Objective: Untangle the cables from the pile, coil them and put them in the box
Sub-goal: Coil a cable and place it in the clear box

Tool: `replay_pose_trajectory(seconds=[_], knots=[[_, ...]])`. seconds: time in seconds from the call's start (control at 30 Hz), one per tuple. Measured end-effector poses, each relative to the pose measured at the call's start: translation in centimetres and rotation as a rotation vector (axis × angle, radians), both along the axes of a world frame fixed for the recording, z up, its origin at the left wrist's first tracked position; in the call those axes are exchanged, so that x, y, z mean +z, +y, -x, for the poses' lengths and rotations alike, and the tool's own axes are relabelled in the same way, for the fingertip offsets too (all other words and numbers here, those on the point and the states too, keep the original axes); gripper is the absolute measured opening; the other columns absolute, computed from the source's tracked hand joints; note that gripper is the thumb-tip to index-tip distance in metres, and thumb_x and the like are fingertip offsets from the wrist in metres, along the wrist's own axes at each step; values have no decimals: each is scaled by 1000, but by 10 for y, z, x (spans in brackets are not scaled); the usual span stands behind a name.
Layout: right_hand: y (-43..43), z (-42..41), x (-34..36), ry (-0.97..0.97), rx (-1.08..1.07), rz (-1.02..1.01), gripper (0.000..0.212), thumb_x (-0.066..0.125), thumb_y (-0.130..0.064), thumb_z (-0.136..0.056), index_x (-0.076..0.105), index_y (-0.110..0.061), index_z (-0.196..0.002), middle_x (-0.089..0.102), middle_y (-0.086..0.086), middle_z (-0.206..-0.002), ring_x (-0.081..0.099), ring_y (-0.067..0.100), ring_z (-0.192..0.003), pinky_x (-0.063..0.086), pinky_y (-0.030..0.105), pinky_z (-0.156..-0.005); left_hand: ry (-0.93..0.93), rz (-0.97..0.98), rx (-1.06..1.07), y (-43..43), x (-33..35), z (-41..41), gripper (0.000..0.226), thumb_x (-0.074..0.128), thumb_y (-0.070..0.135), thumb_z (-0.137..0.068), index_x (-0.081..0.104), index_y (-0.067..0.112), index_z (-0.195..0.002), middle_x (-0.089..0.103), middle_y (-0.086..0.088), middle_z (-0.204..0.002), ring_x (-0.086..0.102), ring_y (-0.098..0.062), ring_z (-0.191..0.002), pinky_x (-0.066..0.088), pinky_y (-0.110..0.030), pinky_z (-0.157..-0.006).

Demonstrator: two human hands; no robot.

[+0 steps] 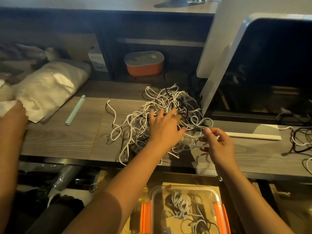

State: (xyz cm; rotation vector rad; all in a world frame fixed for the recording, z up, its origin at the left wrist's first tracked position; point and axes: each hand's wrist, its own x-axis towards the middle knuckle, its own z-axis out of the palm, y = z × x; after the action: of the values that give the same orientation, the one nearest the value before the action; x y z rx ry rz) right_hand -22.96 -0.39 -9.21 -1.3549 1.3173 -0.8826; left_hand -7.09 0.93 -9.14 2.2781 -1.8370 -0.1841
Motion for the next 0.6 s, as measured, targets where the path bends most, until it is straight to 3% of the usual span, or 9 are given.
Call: replay_pose_trajectory(seconds=[0.07, 0.17, 0.27, 0.33, 0.43, 0.5, 0.6], knots=[[1, -1, 1, 74, 46, 53, 20, 48, -24, -98, 62, -18, -85, 64, 8, -83, 64, 26, -81, 53, 32, -63, -29, 57, 59, 5, 5, -3, 45, 51, 46, -89, 52, 29, -131, 41, 7, -143, 32, -21, -132, 16, -46, -108], [1, -2, 5, 155, 82, 116, 20, 47, -24, -98, 59, -21, -82, 63, 7, -79, 62, 24, -77, 53, 38, -67, -24, 206, 8, 12, 7, 0, 48, 59, 40, -84, 51, 30, -130, 43, 9, -138, 32, -16, -127, 18, -39, -102], [2, -2, 11, 188, 175, 150, 19, 48, -24, -98, 59, -24, -82, 62, 8, -75, 61, 24, -74, 52, 35, -65, 377, 256, -49, 8, 7, 12, 50, 62, 32, -87, 48, 30, -134, 52, 12, -132, 35, -11, -122, 17, -27, -95], [2, 0, 15, 244, 270, 170, 18, 50, -24, -97, 59, -28, -81, 62, 6, -72, 62, 22, -70, 52, 32, -63, 598, 235, -32, 0, 3, 15, 41, 61, 31, -89, 53, 31, -129, 60, 14, -123, 40, -8, -117, 19, -26, -97], [0, 6, 19, 310, 328, 177, 17, 50, -25, -96, 58, -30, -83, 61, 3, -71, 62, 20, -67, 51, 28, -59, 631, 222, -35, -11, -6, 14, 25, 65, 33, -86, 64, 31, -111, 66, 15, -104, 44, -2, -106, 17, -27, -97], [-4, 9, 18, 245, 257, 155, 18, 48, -24, -97, 60, -28, -84, 63, 5, -74, 63, 21, -70, 53, 30, -61, 722, 208, -36, -12, -9, 15, 24, 68, 34, -84, 66, 29, -107, 62, 20, -90, 45, 2, -96, 23, -30, -95], [-5, 8, 18, 115, 165, 60, 21, 45, -22, -99, 62, -23, -85, 64, 8, -81, 64, 25, -78, 56, 39, -65, 755, 245, -65, -10, -15, 18, 27, 70, 33, -83, 67, 25, -108, 57, 20, -90, 46, 5, -90, 29, -32, -94]])
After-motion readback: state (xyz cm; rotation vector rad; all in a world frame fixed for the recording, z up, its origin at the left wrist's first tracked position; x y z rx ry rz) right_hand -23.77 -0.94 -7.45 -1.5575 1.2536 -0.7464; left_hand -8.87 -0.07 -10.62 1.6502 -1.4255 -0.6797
